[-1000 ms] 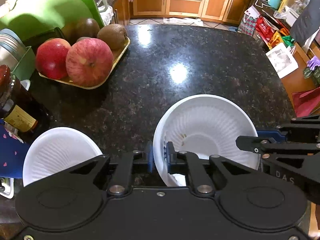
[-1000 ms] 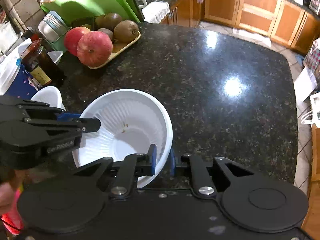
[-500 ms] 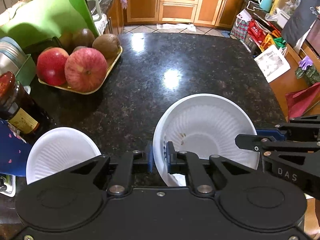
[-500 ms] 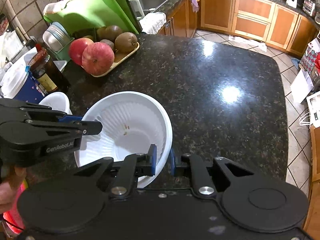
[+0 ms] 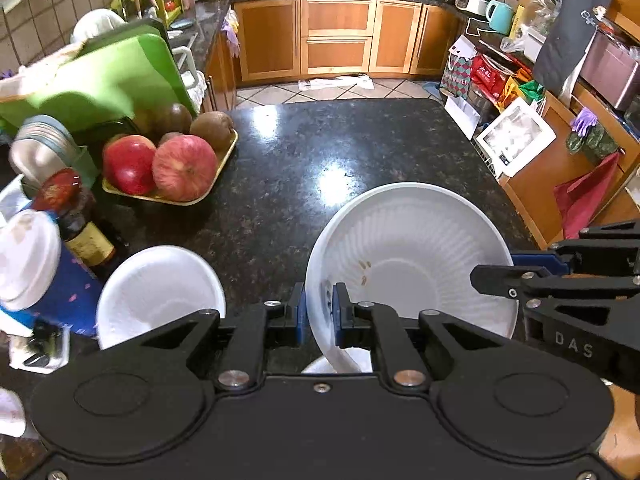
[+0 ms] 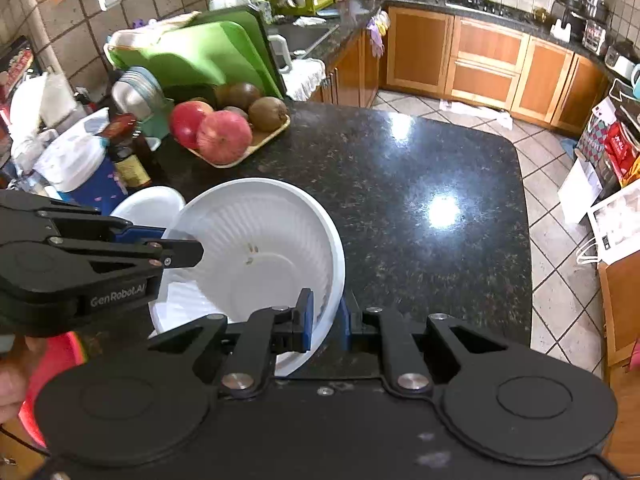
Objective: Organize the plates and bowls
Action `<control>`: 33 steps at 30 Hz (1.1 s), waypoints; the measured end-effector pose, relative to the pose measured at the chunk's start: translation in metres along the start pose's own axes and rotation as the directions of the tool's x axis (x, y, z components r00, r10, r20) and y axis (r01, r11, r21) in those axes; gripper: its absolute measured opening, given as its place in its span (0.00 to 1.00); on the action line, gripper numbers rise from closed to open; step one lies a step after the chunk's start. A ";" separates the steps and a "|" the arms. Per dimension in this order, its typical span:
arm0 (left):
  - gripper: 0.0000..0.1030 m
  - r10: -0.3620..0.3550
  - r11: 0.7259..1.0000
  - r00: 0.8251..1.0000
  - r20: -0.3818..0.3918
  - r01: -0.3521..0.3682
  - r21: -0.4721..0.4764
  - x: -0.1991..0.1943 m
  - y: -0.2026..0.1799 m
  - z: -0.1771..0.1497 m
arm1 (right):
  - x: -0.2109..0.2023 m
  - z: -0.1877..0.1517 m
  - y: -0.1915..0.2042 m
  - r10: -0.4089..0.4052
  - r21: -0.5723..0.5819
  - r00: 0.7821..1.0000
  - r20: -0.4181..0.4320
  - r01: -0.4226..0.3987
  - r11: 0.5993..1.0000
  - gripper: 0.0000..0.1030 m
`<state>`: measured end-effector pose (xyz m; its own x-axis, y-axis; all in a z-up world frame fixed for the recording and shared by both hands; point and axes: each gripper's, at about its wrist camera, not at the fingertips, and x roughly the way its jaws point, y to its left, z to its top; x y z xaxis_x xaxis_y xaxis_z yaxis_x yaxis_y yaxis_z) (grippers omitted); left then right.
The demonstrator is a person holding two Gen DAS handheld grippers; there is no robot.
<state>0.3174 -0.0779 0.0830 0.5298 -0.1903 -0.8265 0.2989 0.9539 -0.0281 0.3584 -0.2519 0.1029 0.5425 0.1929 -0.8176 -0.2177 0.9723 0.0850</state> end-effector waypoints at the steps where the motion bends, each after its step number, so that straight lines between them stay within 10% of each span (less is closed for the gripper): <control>1: 0.17 0.001 1.000 1.000 0.004 -0.001 0.004 -0.004 0.000 -0.004 | -0.006 -0.004 0.003 0.000 -0.001 1.000 0.003 0.000 1.000 0.15; 33: 0.17 -0.020 0.999 0.992 -0.122 0.016 -0.034 0.010 0.019 -0.070 | 0.013 -0.060 0.043 0.016 -0.032 0.990 -0.141 -0.021 0.999 0.16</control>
<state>0.2722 -0.0457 0.0348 0.4232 -0.1796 -0.8880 0.2800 0.9581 -0.0603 0.3068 -0.2151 0.0619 0.4191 0.1882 -0.8882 -0.2551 0.9633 0.0837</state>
